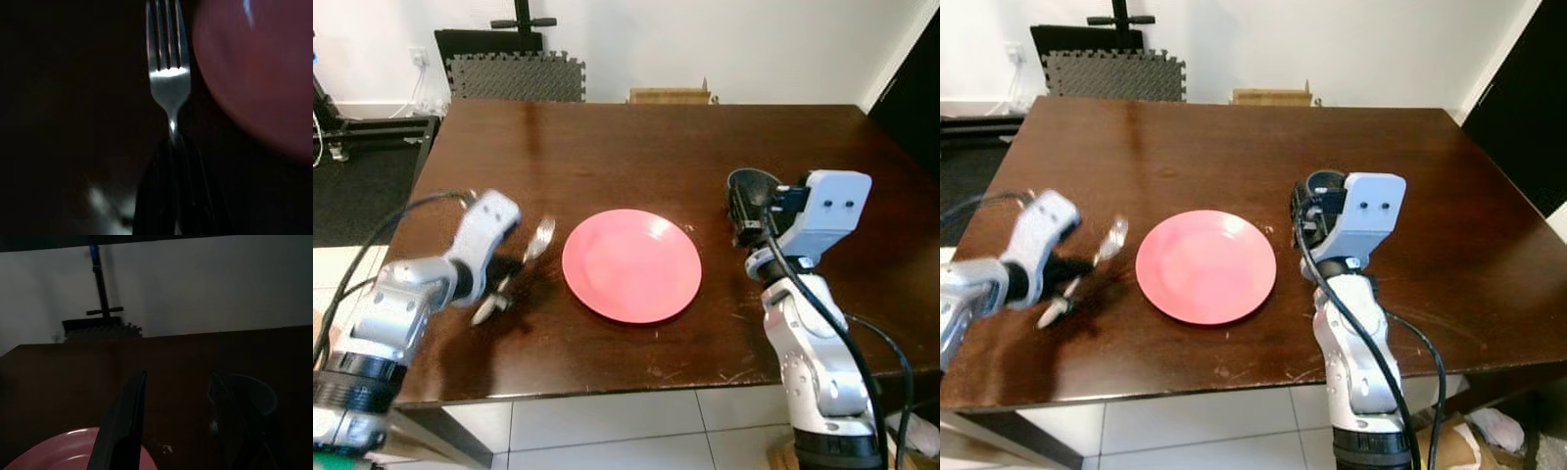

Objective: Setting the table

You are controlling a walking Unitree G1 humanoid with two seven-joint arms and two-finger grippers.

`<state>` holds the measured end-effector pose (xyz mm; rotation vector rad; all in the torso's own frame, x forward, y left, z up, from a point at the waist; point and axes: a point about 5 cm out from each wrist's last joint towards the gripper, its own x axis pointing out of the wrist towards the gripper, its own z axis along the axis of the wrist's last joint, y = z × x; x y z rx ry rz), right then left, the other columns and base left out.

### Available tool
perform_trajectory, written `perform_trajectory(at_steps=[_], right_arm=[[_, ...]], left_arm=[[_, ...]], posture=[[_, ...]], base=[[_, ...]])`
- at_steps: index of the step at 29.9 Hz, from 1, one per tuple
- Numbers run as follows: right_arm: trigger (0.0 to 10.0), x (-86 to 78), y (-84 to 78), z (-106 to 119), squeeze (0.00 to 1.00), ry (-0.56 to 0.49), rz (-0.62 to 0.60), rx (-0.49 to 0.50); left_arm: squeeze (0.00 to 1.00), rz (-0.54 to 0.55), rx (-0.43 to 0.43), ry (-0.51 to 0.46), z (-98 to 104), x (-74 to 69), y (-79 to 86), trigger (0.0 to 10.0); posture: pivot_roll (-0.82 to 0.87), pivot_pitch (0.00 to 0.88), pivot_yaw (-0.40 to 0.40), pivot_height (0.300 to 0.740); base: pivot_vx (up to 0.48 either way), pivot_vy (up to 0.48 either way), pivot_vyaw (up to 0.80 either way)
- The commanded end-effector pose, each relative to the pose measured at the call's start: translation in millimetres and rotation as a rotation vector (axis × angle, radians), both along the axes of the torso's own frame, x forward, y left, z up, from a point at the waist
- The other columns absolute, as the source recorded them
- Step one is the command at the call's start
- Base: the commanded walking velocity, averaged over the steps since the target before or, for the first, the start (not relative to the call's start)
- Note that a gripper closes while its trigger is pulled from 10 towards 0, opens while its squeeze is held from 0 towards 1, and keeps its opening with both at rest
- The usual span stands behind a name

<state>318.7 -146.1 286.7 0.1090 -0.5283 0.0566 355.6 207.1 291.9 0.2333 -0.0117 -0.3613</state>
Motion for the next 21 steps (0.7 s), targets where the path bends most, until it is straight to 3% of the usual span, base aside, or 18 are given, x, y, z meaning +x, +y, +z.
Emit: perform_trajectory(at_steps=[1, 2, 5, 7, 13, 21], right_arm=[[10.0, -3.9, 1.1, -5, 0.0, 0.012, -0.001, 0.011], [10.0, -5.4, 3.6, -6, 0.0, 0.012, -0.004, 0.014], [10.0, -5.9, 3.0, -6, 0.0, 0.009, -0.012, 0.014], [10.0, -5.8, 1.8, -6, 0.0, 0.004, -0.02, 0.007], [10.0, -2.7, -1.7, -7, 0.0, 0.015, -0.034, 0.024], [10.0, 0.3, -0.9, -19, 0.0, 0.063, -0.032, 0.076]], left_arm=[[0.0, 0.064, -0.105, -0.1, 14, -6.8, 6.4, 10.0], [0.0, 0.118, -0.178, -0.198, 19, -17.1, 6.0, 10.0], [0.0, 0.105, -0.168, -0.224, 15, -25.7, 0.5, 10.0], [0.0, 0.038, -0.21, -0.214, 9, -34.3, -8.4, 10.0], [0.0, 0.086, -0.293, -0.218, -2, -44.7, -21.0, 10.0], [0.0, 0.105, -0.302, -0.209, -19, -55.3, -46.0, 10.0]], posture=[[0.14, 0.217, -0.007, 0.74], [0.14, 0.211, -0.012, 0.74], [0.13, 0.201, -0.02, 0.74], [0.14, 0.192, -0.028, 0.74], [0.13, 0.171, -0.046, 0.74], [0.13, 0.147, -0.055, 0.74]], base=[[0.0, 0.0, 0.0], [0.0, 0.0, 0.0], [0.0, 0.0, 0.0], [0.0, 0.0, 0.0], [0.0, 0.0, 0.0], [0.0, 0.0, 0.0]])
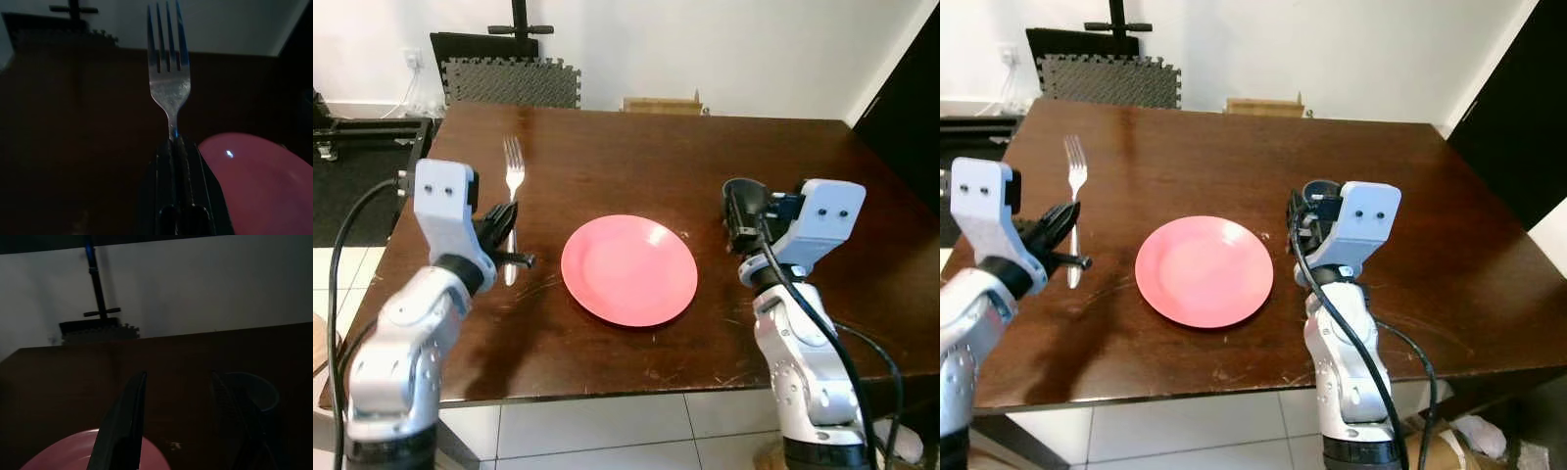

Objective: Setting the table

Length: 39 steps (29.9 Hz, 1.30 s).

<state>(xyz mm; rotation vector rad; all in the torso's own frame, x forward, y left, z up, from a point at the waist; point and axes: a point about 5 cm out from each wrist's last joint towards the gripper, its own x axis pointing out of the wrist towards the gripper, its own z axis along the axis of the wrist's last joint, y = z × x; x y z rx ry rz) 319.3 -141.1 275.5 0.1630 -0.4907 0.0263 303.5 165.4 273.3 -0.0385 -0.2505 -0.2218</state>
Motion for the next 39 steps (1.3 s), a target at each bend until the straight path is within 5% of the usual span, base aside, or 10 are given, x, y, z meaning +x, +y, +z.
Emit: perform_trajectory(at_steps=[1, 10, 18, 21, 30, 39], right_arm=[[10.0, -0.3, -5.7, -9, 0.0, 0.026, -0.017, 0.02], [10.0, -3.7, -4.2, -14, 0.0, 0.024, -0.019, 0.018], [10.0, -12.5, -10.2, -29, 0.0, 0.032, -0.043, -0.042], [10.0, -19.5, -22.1, -52, 0.0, 0.093, -0.078, -0.058], [10.0, -26.9, -23.6, -84, 0.0, 0.173, -0.093, -0.067], [10.0, -15.0, -25.4, -93, 0.0, 0.181, -0.097, -0.084]], left_arm=[[0.0, -0.007, 0.005, -0.002, -2, -3.9, -6.6, 10.0], [0.0, -0.049, 0.046, -0.01, -8, -9.0, -19.6, 10.0], [0.0, -0.06, 0.133, 0.03, -27, -17.4, -9.3, 10.0], [0.0, -0.049, 0.167, 0.03, -34, -23.8, -3.9, 10.0], [0.0, -0.025, 0.085, 0.053, -50, -30.2, -12.2, 10.0], [0.0, -0.084, 0.092, 0.137, -72, -14.0, -21.1, 10.0]], posture=[[0.13, 0.146, -0.055, 0.74], [0.12, 0.125, -0.047, 0.74], [0.13, 0.09, -0.05, 0.74], [0.13, 0.059, -0.054, 0.74], [0.13, 0.0, -0.06, 0.74], [0.13, 0.0, -0.046, 0.74]], base=[[0.0, 0.0, 0.0], [0.0, 0.0, 0.0], [0.0, 0.0, 0.0], [0.0, 0.0, 0.0], [0.0, 0.0, 0.0], [0.0, 0.0, 0.0]])
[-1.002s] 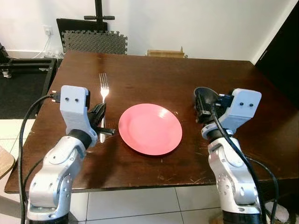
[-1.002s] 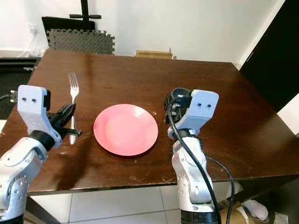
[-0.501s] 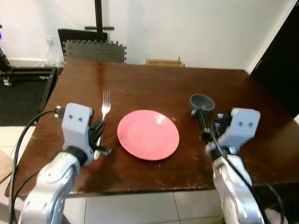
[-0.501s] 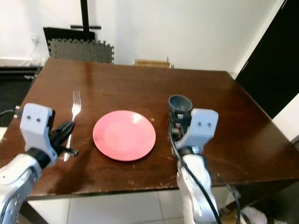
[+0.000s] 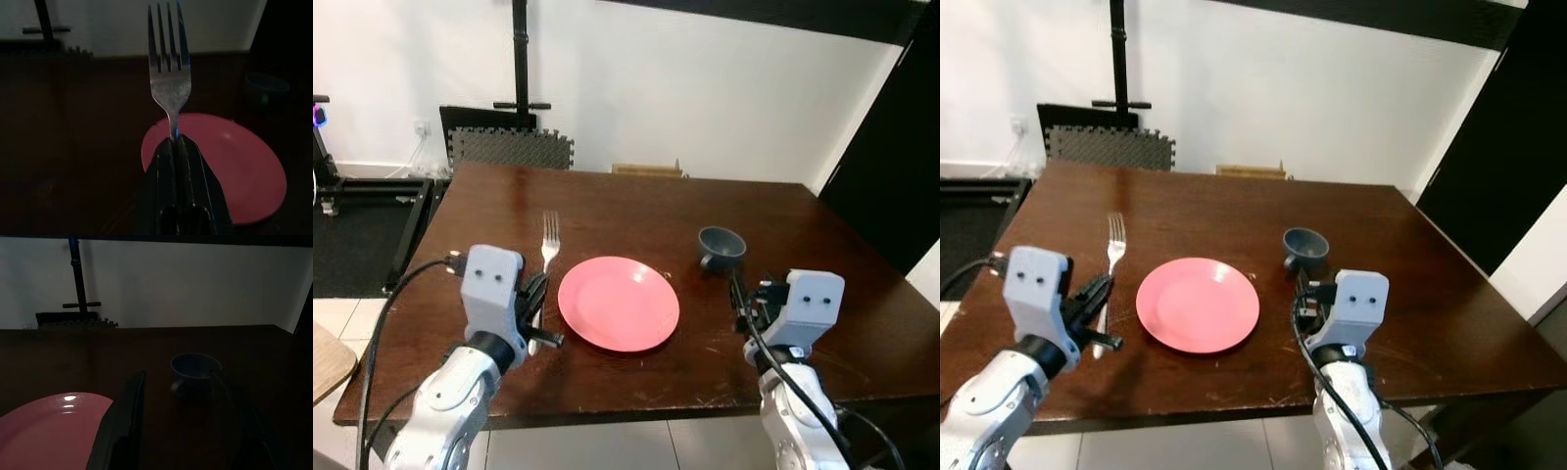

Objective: Setting the table

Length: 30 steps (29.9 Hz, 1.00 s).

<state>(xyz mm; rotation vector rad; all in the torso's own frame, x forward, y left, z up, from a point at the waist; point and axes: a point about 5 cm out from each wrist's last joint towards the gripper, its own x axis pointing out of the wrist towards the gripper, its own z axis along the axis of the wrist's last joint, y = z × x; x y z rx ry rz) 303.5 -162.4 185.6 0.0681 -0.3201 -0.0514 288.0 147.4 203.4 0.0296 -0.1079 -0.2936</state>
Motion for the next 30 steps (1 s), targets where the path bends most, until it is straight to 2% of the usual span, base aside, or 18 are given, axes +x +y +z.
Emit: perform_trajectory(at_steps=[1, 7, 14, 30], right_arm=[[10.0, 1.5, -3.6, -5, 0.0, 0.009, -0.011, -0.009], [10.0, 4.4, -1.0, -6, 0.0, -0.005, -0.016, -0.006], [10.0, 3.3, 4.9, -7, 0.0, -0.019, -0.014, 0.007], [10.0, 1.2, 10.7, -11, 0.0, -0.011, 0.024, -0.007]], left_arm=[[0.0, -0.026, 0.011, 0.018, -4, 3.9, -3.3, 10.0], [0.0, -0.035, 0.048, -0.009, 2, 16.3, -2.2, 10.0], [0.0, -0.051, 0.022, -0.026, 1, 15.4, -2.5, 10.0], [0.0, -0.012, -0.005, -0.03, -7, 9.9, -0.8, 10.0]], posture=[[0.13, 0.0, -0.042, 0.74], [0.13, 0.0, -0.008, 0.74], [0.12, 0.0, 0.009, 0.74], [0.11, 0.0, -0.022, 0.74]], base=[[0.0, 0.0, 0.0], [0.0, 0.0, 0.0], [0.0, 0.0, 0.0], [0.0, 0.0, 0.0]])
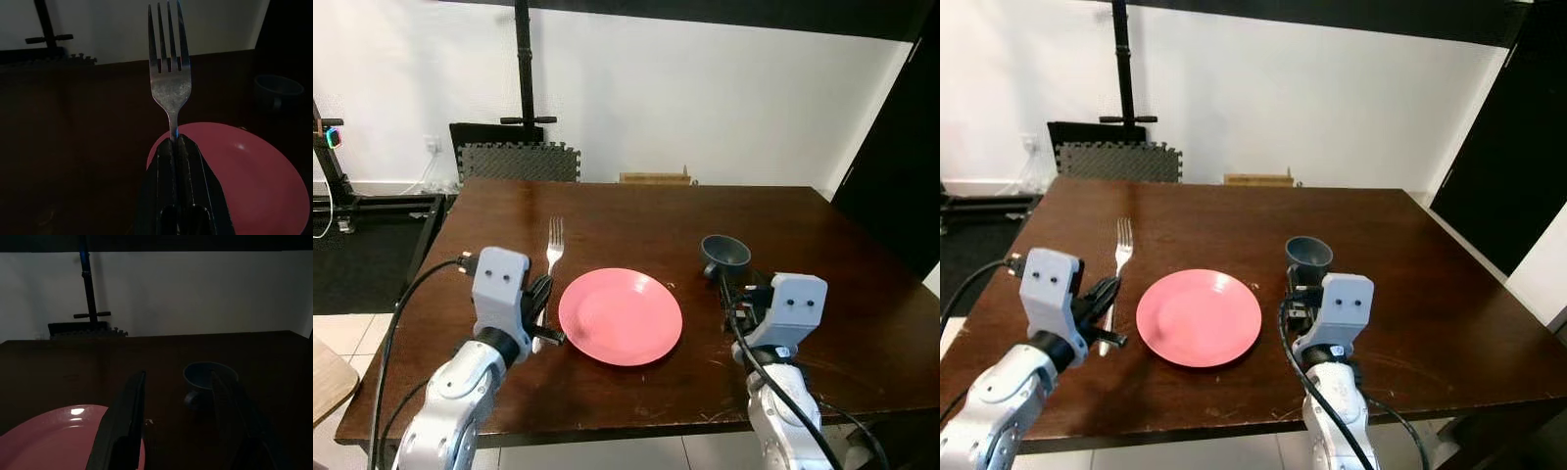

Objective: Setting the table

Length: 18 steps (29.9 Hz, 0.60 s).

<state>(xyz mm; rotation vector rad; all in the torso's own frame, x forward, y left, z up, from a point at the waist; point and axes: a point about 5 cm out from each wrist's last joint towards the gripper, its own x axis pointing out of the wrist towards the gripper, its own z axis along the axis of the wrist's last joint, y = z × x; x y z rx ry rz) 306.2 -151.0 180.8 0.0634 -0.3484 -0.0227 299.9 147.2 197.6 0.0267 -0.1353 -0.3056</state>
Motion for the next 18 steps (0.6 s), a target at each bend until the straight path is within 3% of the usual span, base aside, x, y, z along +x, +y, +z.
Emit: perform_trajectory(at_steps=[1, 18], right_arm=[[10.0, -1.6, 0.0, -6.0, 0.0, 0.018, 0.0, 0.002], [10.0, -1.9, 1.9, -5.9, 0.0, 0.02, 0.009, 0.006]], left_arm=[[0.0, 0.002, 0.0, -0.003, -1.2, -2.2, -0.6, 10.0], [0.0, 0.032, -0.011, -0.001, -3.4, -4.3, 1.2, 10.0]], posture=[[0.11, 0.0, -0.024, 0.74], [0.11, 0.0, -0.031, 0.74]], base=[[0.0, 0.0, 0.0], [0.0, 0.0, 0.0]])
